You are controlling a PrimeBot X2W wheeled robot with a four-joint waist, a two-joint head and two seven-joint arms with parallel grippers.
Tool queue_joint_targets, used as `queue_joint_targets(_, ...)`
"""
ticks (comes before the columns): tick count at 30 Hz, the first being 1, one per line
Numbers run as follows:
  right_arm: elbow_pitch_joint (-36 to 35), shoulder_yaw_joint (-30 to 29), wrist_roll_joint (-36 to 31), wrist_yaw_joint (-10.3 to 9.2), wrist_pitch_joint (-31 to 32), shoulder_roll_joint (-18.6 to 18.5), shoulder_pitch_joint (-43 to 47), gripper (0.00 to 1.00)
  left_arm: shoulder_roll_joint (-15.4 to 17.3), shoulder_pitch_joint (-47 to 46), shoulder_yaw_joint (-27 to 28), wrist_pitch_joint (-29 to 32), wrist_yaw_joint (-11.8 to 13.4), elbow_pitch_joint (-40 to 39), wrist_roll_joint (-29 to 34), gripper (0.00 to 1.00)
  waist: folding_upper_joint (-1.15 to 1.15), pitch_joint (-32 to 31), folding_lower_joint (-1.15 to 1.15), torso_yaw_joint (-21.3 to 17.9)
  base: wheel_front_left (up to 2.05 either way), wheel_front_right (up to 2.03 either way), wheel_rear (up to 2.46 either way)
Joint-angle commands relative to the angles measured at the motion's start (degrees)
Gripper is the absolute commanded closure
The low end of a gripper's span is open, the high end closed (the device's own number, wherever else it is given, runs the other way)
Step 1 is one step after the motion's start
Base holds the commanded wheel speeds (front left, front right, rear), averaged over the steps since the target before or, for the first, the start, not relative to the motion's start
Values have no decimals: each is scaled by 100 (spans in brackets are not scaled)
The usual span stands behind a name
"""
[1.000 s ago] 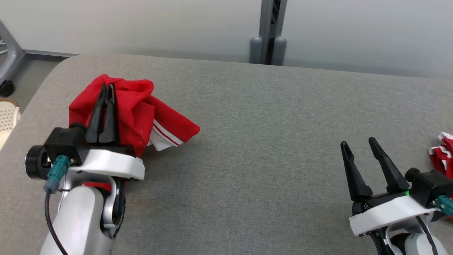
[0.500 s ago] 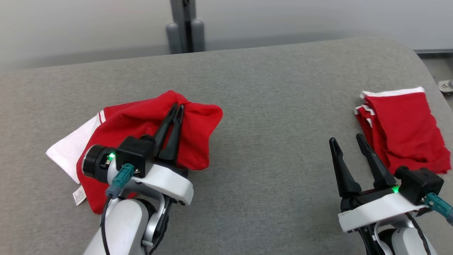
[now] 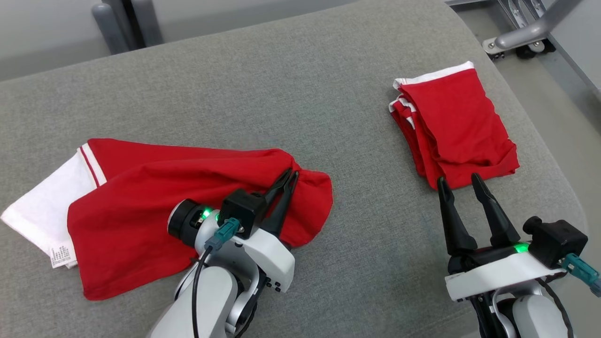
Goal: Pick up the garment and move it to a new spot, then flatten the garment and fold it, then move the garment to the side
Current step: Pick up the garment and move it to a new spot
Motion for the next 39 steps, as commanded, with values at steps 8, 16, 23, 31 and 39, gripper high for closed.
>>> queue_joint_targets(8, 186, -78, -17, 2, -134, -18, -119, 0, -91, -229, -287, -341, -160, 310, -94, 0, 0, 20, 0, 127, 0, 0, 0)
queue_joint_targets(16, 18, -344, -150, 2, -24, -53, -22, 0, 74, 69, -25, -667, 111, -375, -206, 0, 0, -343, 0, 734, 0, 0, 0)
queue_joint_targets(23, -217, -472, -335, 2, 142, -99, 75, 0, 541, 358, 773, -935, 656, -866, -302, 0, 0, -625, 0, 1244, 0, 0, 0)
queue_joint_targets(31, -354, -602, -544, 2, 314, -145, 302, 0, 1150, 1038, 1444, -982, 1081, -1228, -336, 0, 0, -965, 0, 1552, 0, 0, 0)
queue_joint_targets(39, -443, -728, -731, 2, 472, -159, 635, 0, 1371, 1746, 1621, -979, 1063, -1525, -571, 0, 0, -1275, 0, 1667, 0, 0, 0)
